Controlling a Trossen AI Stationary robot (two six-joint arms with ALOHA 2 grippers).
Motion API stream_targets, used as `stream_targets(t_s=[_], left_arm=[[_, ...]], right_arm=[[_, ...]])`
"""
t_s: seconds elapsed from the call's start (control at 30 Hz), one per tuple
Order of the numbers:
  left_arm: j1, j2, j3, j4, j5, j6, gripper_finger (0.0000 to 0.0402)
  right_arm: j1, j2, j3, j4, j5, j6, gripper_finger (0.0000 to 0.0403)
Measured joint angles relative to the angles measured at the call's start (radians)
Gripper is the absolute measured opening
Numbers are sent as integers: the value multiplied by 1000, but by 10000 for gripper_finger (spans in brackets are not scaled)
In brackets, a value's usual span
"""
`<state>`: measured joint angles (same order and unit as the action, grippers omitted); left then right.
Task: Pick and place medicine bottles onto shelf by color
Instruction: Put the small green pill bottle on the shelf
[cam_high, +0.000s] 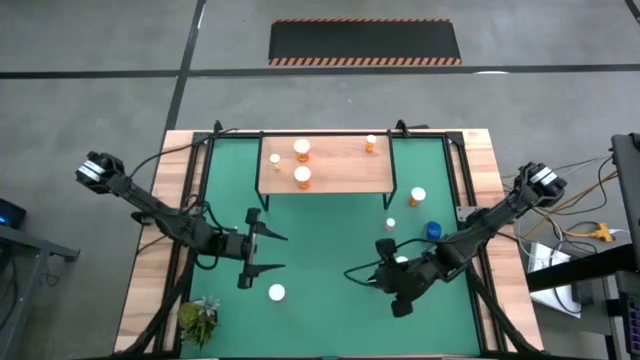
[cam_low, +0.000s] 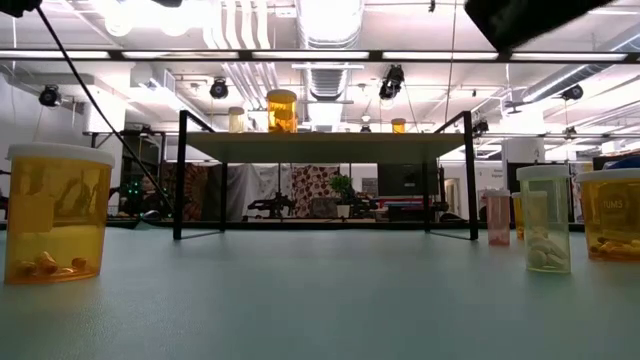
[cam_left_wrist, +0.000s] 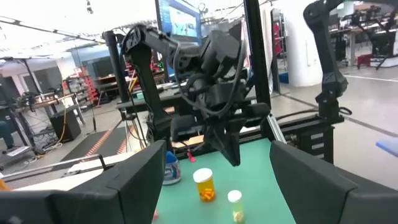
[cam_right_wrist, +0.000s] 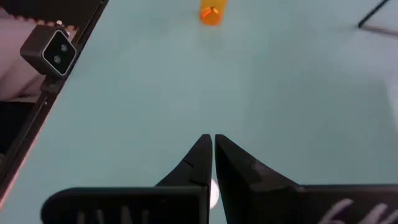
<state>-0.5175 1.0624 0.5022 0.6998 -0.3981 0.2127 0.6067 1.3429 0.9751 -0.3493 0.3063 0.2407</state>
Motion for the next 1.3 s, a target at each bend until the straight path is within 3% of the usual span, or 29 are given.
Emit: stream_targets(t_s=[0.27,0.43,0.6,0.8,1.0,1.3], left_arm=[[0,-2,12,20,0,1,270],[0,-2,12,64,0,2,270],[0,-2,11,80,0,2,270],[0,-2,10,87,0,2,270],[0,-2,10,99,0,3,270],[0,-2,10,101,0,3,270]], right_arm=[[7,-60,-109,22,0,130,72],[18,-36,-141,17,-6,174,143],[24,2,-142,36,-99,181,213],[23,75,-143,41,-95,170,265],[23,140,-143,109,-44,142,261],[8,145,-144,167,-26,154,186]])
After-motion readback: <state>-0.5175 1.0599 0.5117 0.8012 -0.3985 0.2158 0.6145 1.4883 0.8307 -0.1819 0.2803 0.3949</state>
